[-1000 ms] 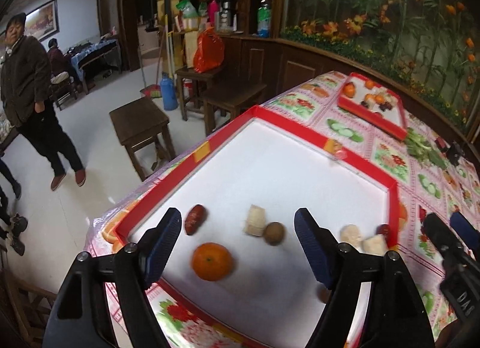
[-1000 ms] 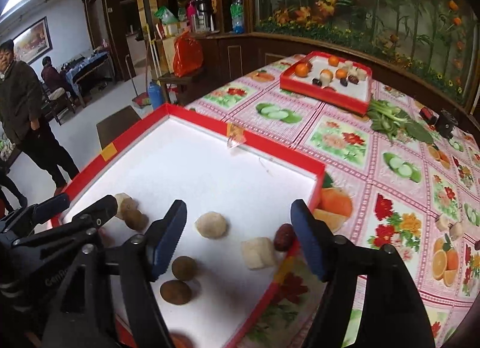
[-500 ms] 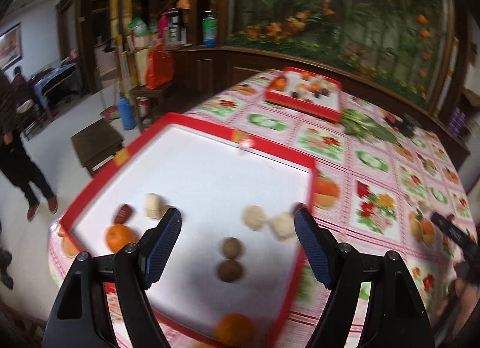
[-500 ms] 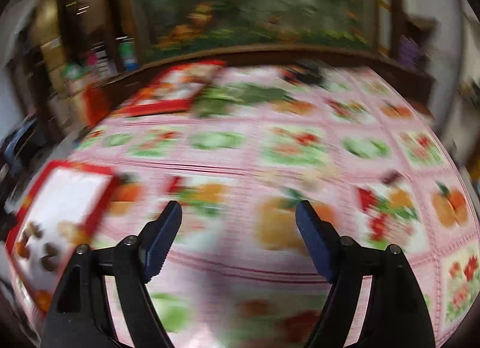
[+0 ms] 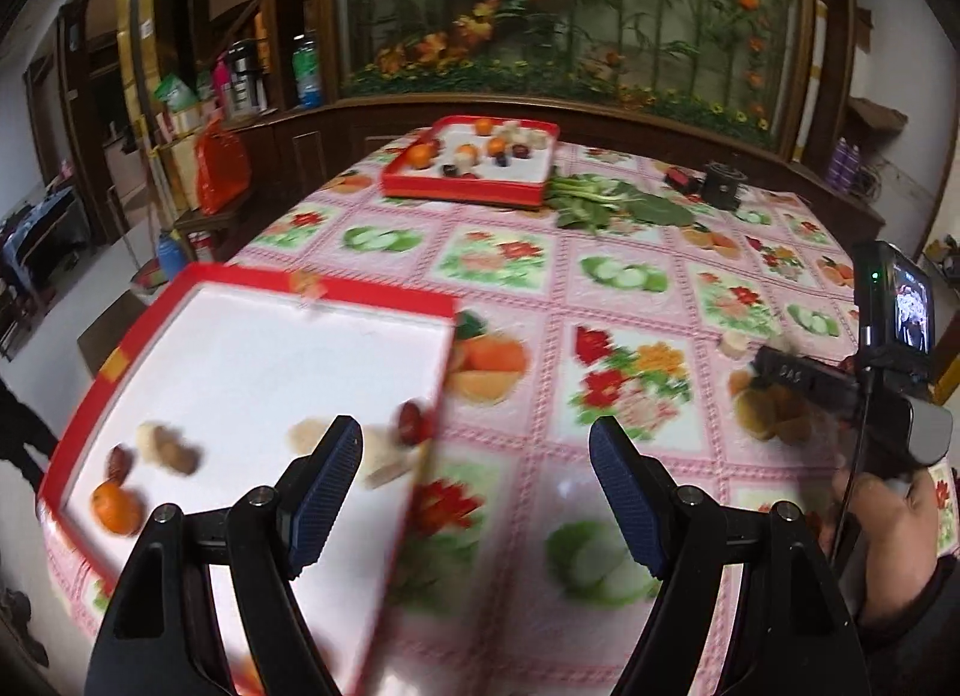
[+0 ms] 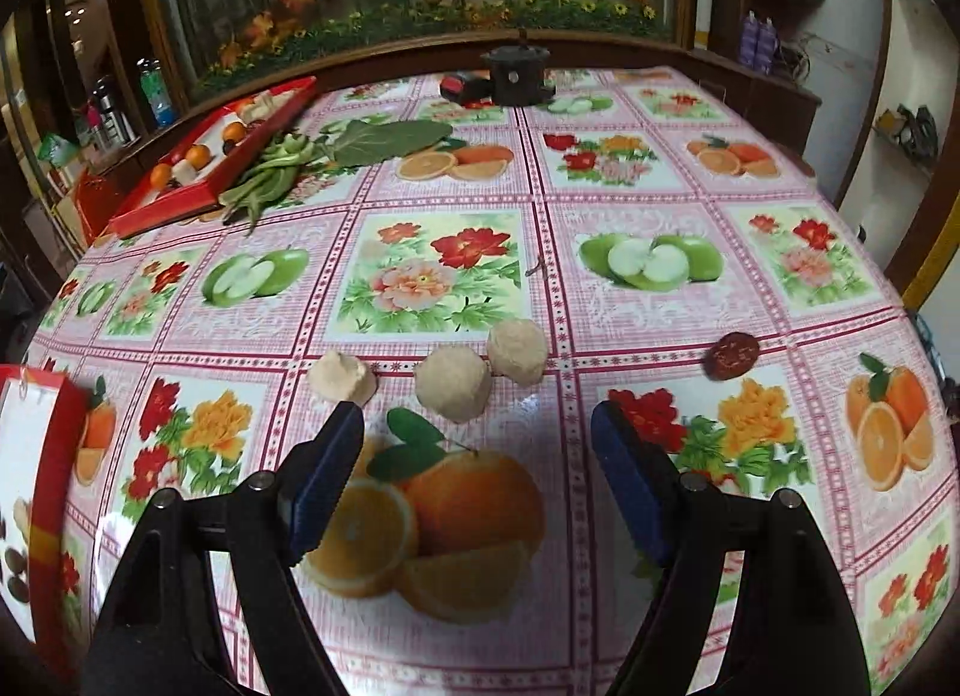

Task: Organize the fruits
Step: 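Move both tools back over the fruit on the table, then grasp a beige piece with the right tool while the left tool grasps another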

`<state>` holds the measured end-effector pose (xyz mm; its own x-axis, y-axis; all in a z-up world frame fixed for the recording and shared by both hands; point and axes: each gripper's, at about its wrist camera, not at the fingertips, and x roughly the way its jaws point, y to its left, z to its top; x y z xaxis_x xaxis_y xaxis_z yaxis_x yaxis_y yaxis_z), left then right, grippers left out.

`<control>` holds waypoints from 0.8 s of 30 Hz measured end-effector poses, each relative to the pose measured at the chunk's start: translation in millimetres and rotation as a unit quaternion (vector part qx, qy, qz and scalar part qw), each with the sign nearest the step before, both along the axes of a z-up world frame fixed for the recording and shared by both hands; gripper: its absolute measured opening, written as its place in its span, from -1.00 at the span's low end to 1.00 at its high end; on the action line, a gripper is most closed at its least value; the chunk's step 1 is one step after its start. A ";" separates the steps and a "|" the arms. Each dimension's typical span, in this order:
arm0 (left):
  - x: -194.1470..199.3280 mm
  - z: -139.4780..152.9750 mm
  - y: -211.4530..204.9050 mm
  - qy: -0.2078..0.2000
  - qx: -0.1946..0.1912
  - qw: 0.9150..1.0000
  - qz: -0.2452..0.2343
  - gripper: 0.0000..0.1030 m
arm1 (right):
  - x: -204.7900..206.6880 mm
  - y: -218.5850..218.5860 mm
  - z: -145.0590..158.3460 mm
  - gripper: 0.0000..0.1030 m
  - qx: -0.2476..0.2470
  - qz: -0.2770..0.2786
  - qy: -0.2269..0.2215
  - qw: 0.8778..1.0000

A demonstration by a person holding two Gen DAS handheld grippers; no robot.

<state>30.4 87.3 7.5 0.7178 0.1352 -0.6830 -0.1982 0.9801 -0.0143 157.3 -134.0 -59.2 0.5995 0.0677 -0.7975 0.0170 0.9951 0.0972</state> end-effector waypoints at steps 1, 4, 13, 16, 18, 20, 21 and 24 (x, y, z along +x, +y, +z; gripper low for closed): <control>5.6 -1.1 -6.1 0.000 -0.001 1.000 -0.006 0.51 | 2.5 0.9 -3.1 0.29 -0.002 0.000 0.005 1.000; 35.1 -6.6 -35.3 0.002 -0.008 0.999 -0.035 0.51 | 6.4 3.2 -4.4 -0.03 -0.016 -0.001 0.003 1.000; 119.4 -41.1 -119.2 0.030 0.003 0.995 -0.095 0.48 | 1.8 -24.7 -3.1 -0.50 0.009 0.008 -0.003 1.000; 134.2 -49.3 -128.3 0.040 -0.005 0.994 -0.102 0.48 | 1.6 -35.0 -3.0 -0.49 0.027 0.009 -0.005 1.000; 137.4 -52.6 -133.5 0.042 -0.006 0.993 -0.108 0.48 | 1.2 -42.7 -2.1 -0.49 0.036 0.006 -0.006 0.999; 141.2 -56.8 -136.5 0.055 -0.005 0.992 -0.110 0.48 | 0.1 -51.2 0.8 -0.49 0.040 0.001 -0.011 0.999; 143.3 -59.4 -137.5 0.066 -0.005 0.992 -0.111 0.42 | -0.5 -55.2 2.8 -0.49 0.043 -0.002 -0.014 0.999; 142.2 -56.3 -140.7 0.060 0.006 0.992 -0.113 -0.13 | -3.6 -65.5 10.4 -0.50 0.049 -0.010 -0.026 0.998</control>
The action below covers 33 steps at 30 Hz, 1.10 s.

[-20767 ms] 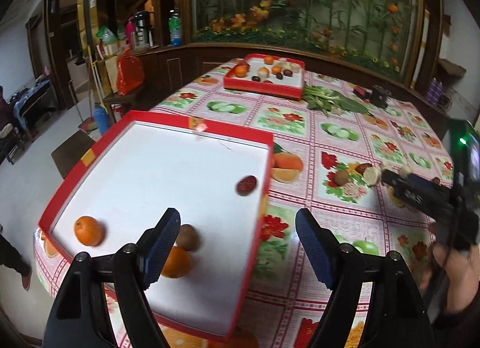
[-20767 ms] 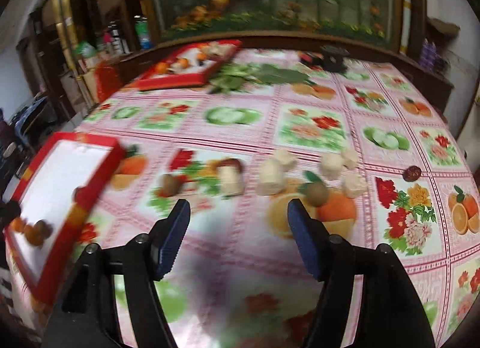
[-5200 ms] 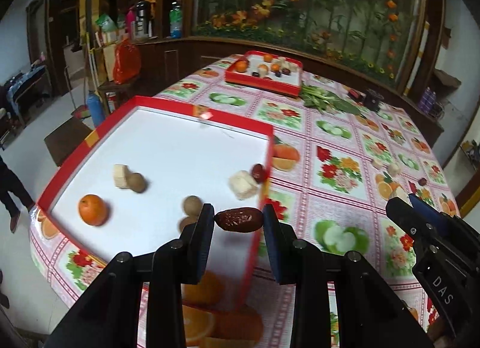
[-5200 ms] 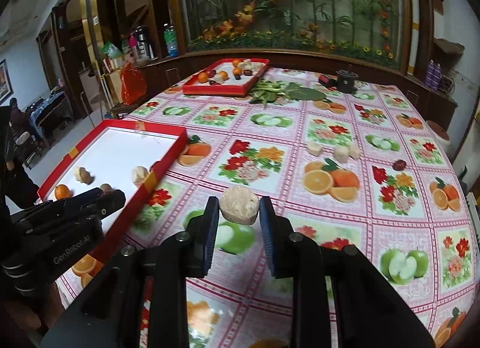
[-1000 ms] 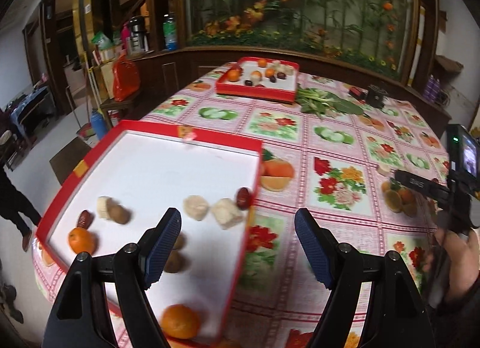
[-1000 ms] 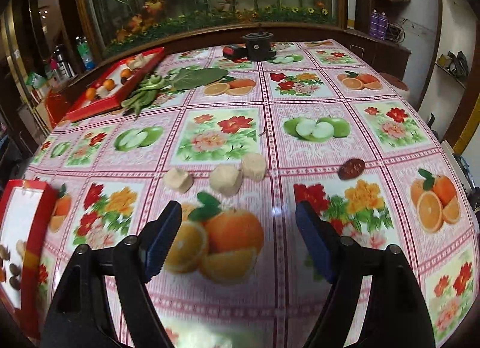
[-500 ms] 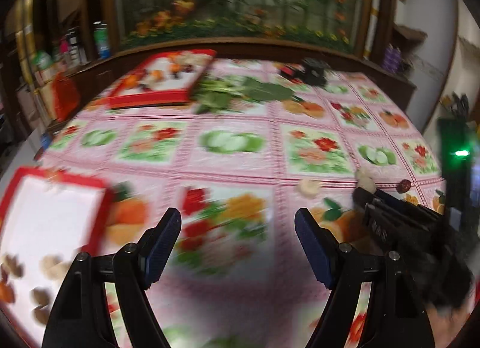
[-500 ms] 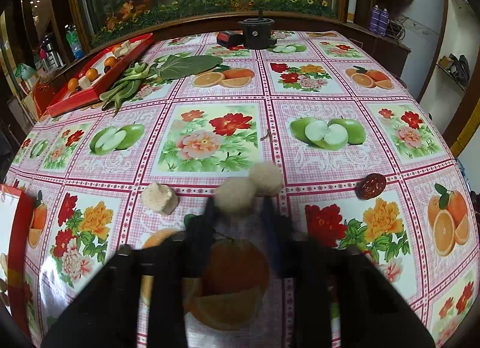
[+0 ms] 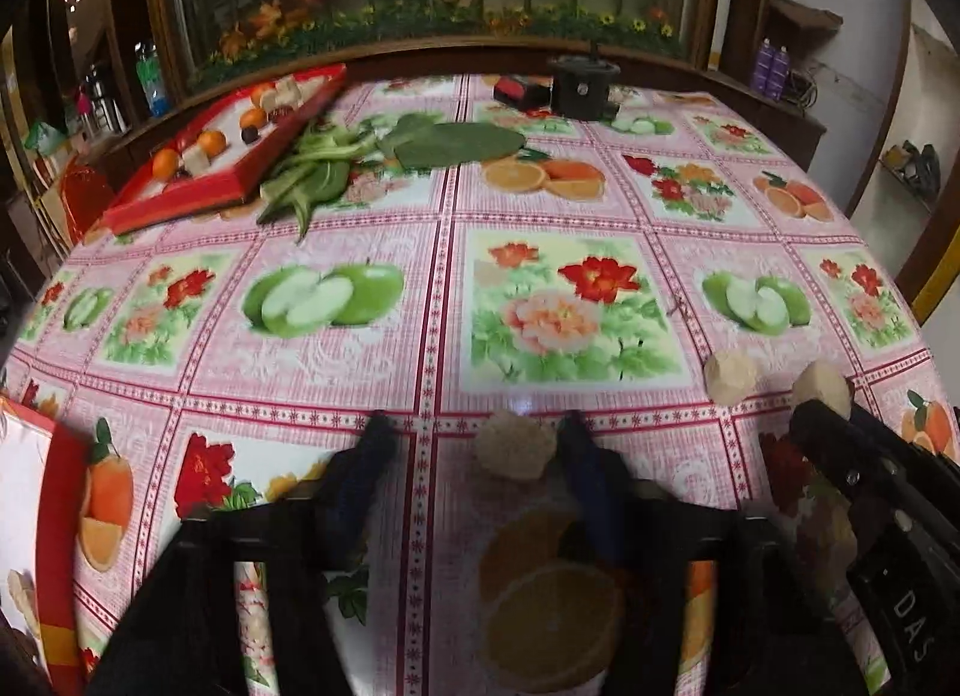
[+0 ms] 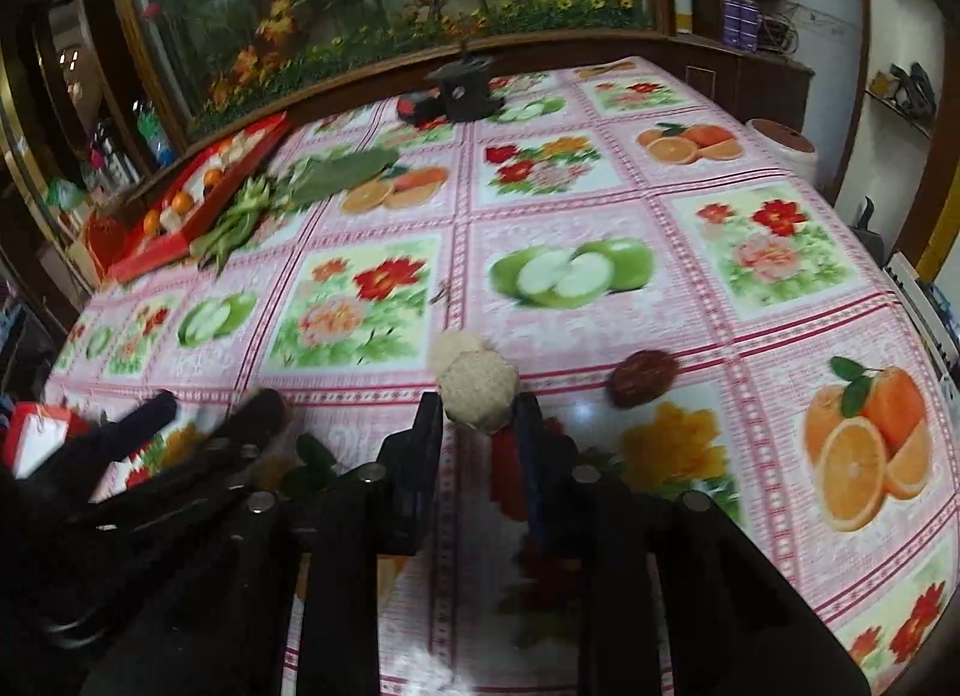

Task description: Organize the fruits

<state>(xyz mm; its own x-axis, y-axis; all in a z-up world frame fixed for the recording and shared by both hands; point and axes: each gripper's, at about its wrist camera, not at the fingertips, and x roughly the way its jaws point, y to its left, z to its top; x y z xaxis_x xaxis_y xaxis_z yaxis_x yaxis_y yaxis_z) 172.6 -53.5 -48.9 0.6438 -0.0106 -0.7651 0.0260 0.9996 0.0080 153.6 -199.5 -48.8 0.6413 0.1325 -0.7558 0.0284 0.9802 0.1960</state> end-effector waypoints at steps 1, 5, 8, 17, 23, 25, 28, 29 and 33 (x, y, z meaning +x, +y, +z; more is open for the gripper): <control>1.0 -0.3 -1.6 0.000 0.004 1.000 -0.003 -0.40 | -1.0 -1.6 1.6 -0.50 -0.002 0.001 -0.003 1.000; -6.9 0.4 -1.6 -0.001 0.013 1.000 -0.012 -0.48 | -1.8 -6.2 3.3 -0.50 0.003 0.000 -0.005 1.000; -14.0 1.4 1.5 0.004 0.010 1.000 -0.014 -0.49 | -3.6 -5.2 4.5 -0.50 0.000 0.003 -0.006 1.000; -64.3 8.3 16.6 0.004 0.000 1.000 -0.006 -0.49 | -29.4 0.8 15.0 -0.50 -0.016 0.010 -0.013 1.000; -95.3 17.6 28.6 0.000 -0.013 1.000 -0.003 -0.49 | -55.8 12.0 22.7 -0.50 -0.026 0.020 -0.016 0.999; -105.2 20.1 33.3 -0.001 -0.018 1.000 0.000 -0.49 | -66.6 17.8 25.7 -0.50 -0.032 0.025 -0.019 0.999; -118.9 22.8 40.9 -0.004 -0.022 1.000 0.006 -0.49 | -80.3 25.0 28.7 -0.49 -0.037 0.031 -0.020 0.999; -122.4 23.3 42.8 -0.005 -0.023 1.000 0.007 -0.49 | -84.2 26.8 29.5 -0.49 -0.038 0.033 -0.020 0.999; -137.0 25.5 51.4 -0.008 -0.026 1.000 0.013 -0.49 | -103.3 34.2 32.9 -0.49 -0.038 0.038 -0.024 0.998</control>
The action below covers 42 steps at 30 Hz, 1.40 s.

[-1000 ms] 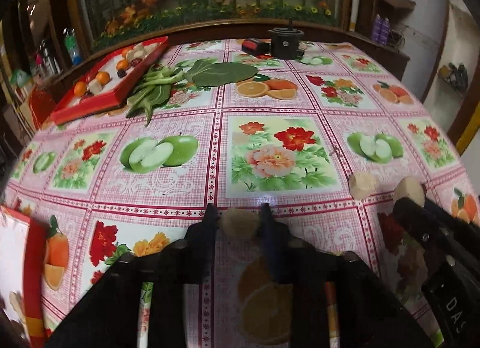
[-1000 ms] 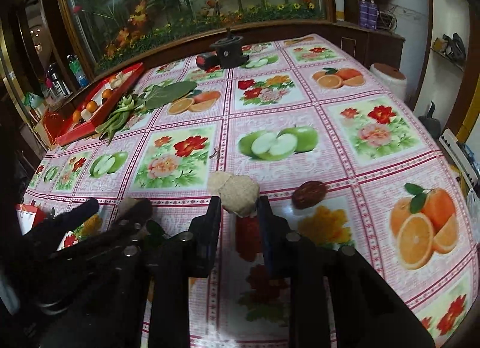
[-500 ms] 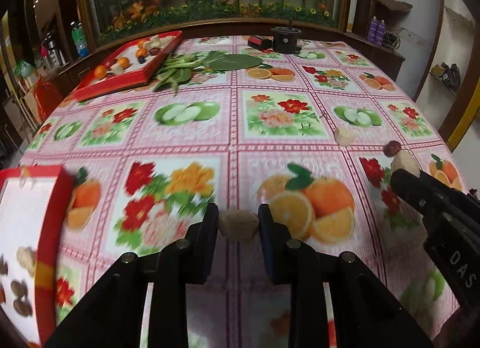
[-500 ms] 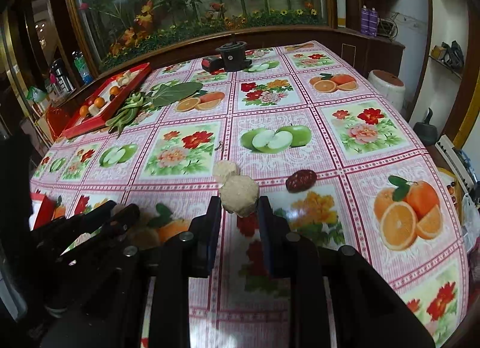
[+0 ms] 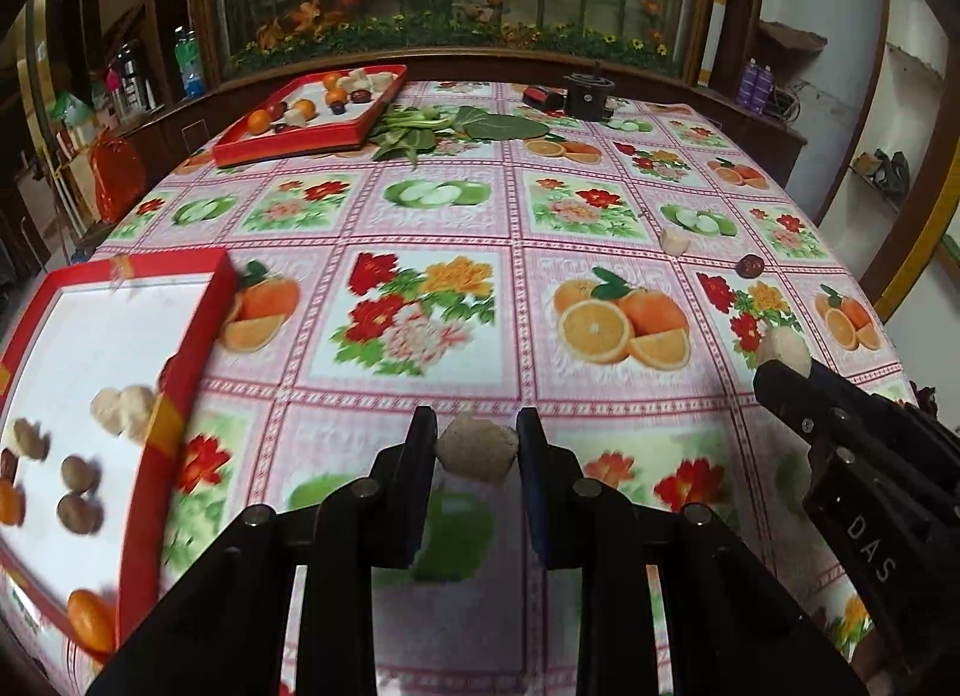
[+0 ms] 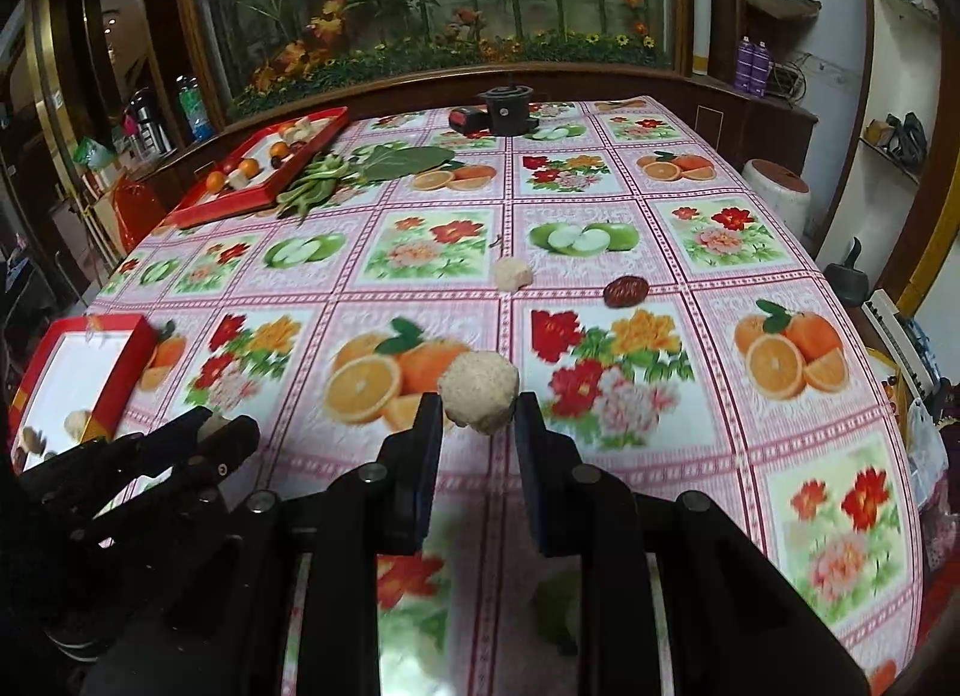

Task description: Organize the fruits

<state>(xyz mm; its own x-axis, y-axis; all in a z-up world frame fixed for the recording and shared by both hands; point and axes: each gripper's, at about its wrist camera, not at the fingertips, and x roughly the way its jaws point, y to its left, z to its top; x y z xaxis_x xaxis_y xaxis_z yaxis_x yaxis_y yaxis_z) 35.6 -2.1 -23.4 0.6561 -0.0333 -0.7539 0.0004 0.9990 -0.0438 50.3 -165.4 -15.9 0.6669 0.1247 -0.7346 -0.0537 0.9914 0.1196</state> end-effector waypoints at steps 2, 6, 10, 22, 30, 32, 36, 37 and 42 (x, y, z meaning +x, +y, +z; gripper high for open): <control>-6.9 2.4 5.0 -0.003 -0.003 1.000 0.003 -0.49 | -9.6 3.9 1.0 -0.49 -0.001 0.003 -0.002 1.000; -18.4 8.0 15.5 -0.010 -0.004 1.000 0.011 -0.49 | -23.0 10.5 0.8 -0.49 -0.002 0.009 -0.002 1.000; -29.2 15.2 24.8 -0.020 -0.005 1.000 0.019 -0.49 | -34.5 16.1 -0.2 -0.49 -0.003 0.015 -0.002 1.000; -48.2 24.9 54.9 -0.032 -0.010 0.998 0.051 -0.49 | -55.4 46.1 7.3 -0.49 -0.007 0.048 -0.013 0.999; -53.3 28.9 76.2 -0.035 -0.012 0.996 0.076 -0.49 | -60.5 63.8 10.8 -0.49 -0.008 0.068 -0.019 0.997; -53.8 28.8 81.2 -0.035 -0.012 0.996 0.082 -0.49 | -61.1 68.0 11.9 -0.49 -0.009 0.073 -0.021 0.997; -54.7 28.0 91.7 -0.034 -0.013 0.995 0.095 -0.49 | -61.5 77.0 13.1 -0.49 -0.010 0.084 -0.023 0.996; -55.1 28.0 93.6 -0.034 -0.013 0.995 0.097 -0.49 | -61.8 79.4 13.1 -0.49 -0.010 0.087 -0.023 0.996; -56.8 26.8 106.8 -0.032 -0.012 0.993 0.112 -0.49 | -62.6 90.5 13.8 -0.49 -0.011 0.100 -0.024 0.995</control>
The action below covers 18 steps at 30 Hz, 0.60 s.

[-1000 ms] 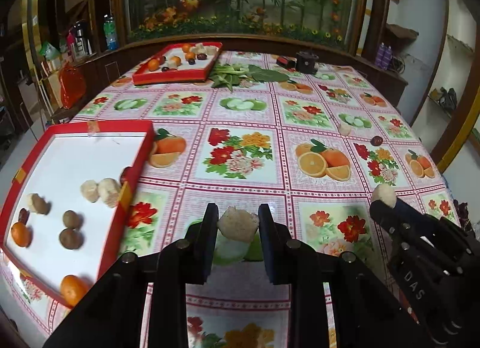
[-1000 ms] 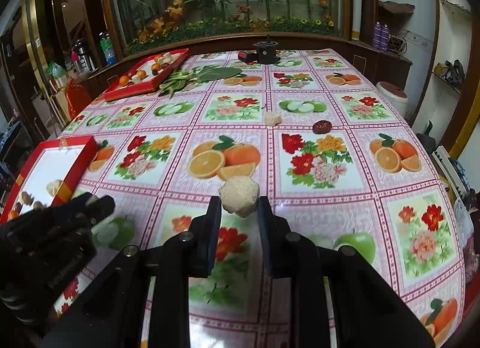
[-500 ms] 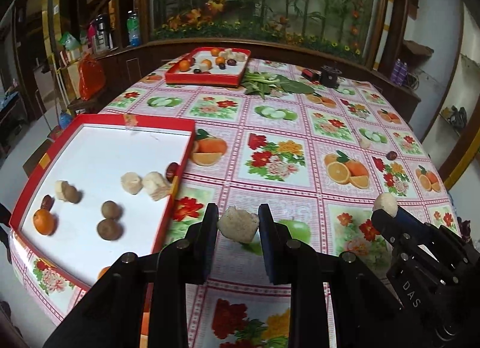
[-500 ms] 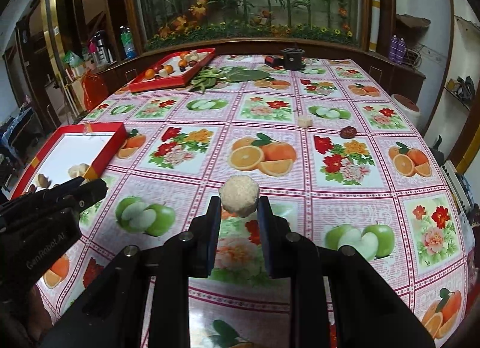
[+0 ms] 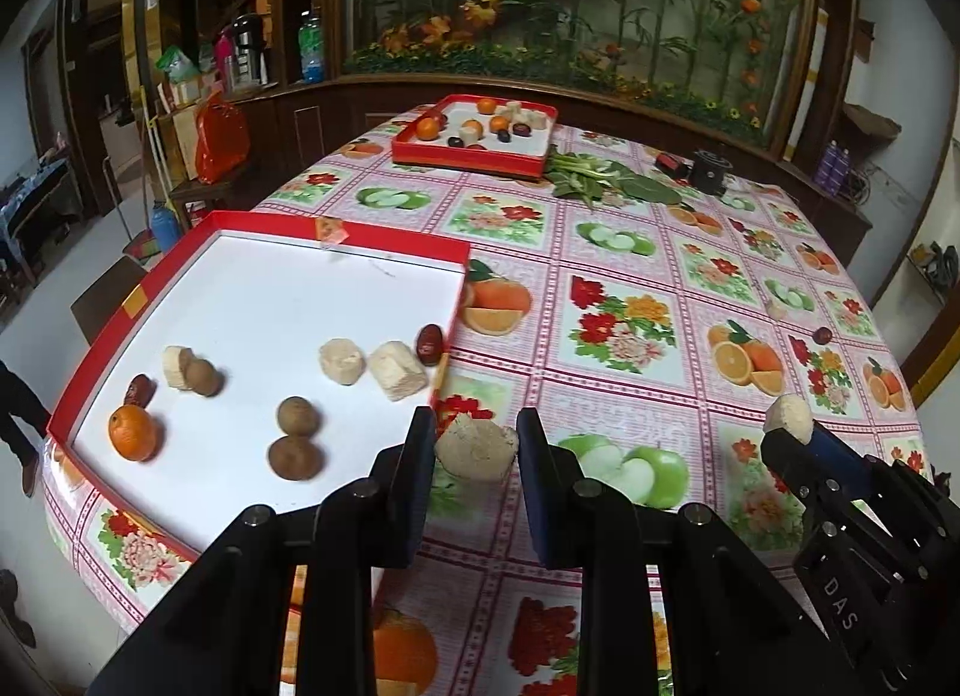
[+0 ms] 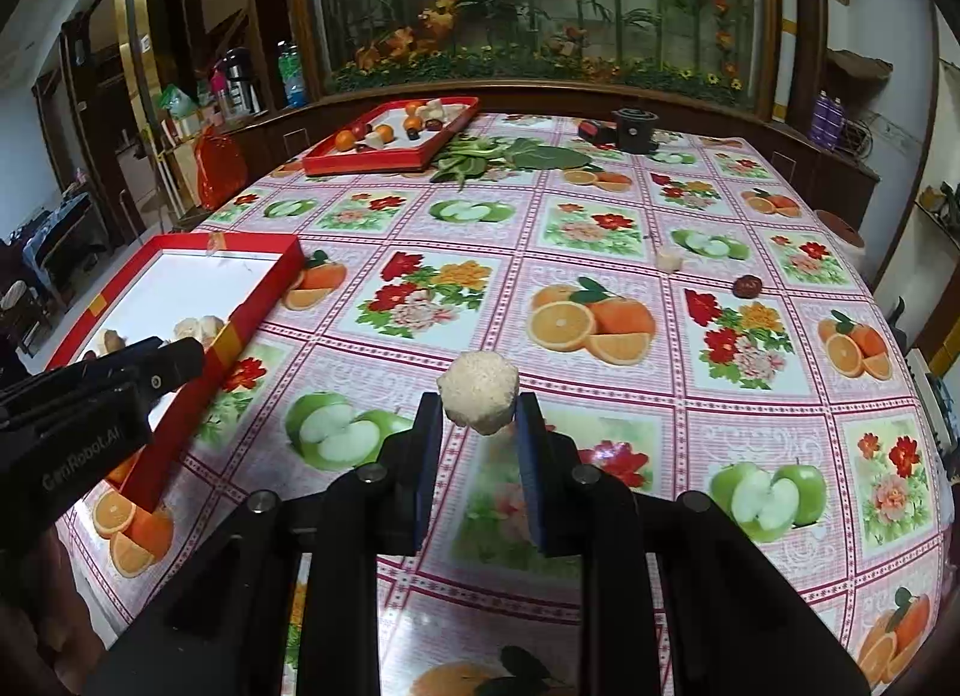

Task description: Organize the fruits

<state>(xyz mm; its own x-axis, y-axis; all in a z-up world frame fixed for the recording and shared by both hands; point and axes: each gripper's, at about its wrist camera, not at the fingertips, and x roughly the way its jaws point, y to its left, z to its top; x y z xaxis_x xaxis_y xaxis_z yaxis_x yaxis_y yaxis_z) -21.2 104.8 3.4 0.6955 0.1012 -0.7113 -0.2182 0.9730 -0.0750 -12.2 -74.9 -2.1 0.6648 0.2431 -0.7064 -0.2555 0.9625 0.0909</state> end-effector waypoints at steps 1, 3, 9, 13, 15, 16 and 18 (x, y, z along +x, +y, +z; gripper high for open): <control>-0.2 -0.2 2.2 0.000 0.000 1.000 0.002 -0.49 | 0.1 2.3 0.6 -0.49 0.000 0.003 0.000 1.000; -0.9 0.1 7.3 0.000 0.000 1.000 0.009 -0.50 | -0.6 6.9 1.9 -0.49 0.000 0.008 -0.002 1.000; -3.8 0.0 21.2 -0.001 0.000 1.000 0.024 -0.49 | -2.7 23.0 7.0 -0.49 0.001 0.027 -0.007 1.000; -6.7 -0.4 31.9 -0.002 -0.003 0.999 0.034 -0.49 | -3.9 35.0 10.7 -0.49 0.002 0.040 -0.011 0.999; -8.5 -0.1 37.7 -0.003 -0.004 0.999 0.040 -0.49 | -4.8 42.6 13.1 -0.49 0.002 0.048 -0.015 0.999; -9.4 -0.4 41.3 -0.003 -0.005 0.999 0.043 -0.49 | -5.1 45.7 14.0 -0.49 0.002 0.051 -0.016 0.999; -10.3 -1.1 47.6 -0.003 -0.006 0.999 0.050 -0.49 | -5.6 52.0 16.3 -0.49 0.002 0.057 -0.019 0.998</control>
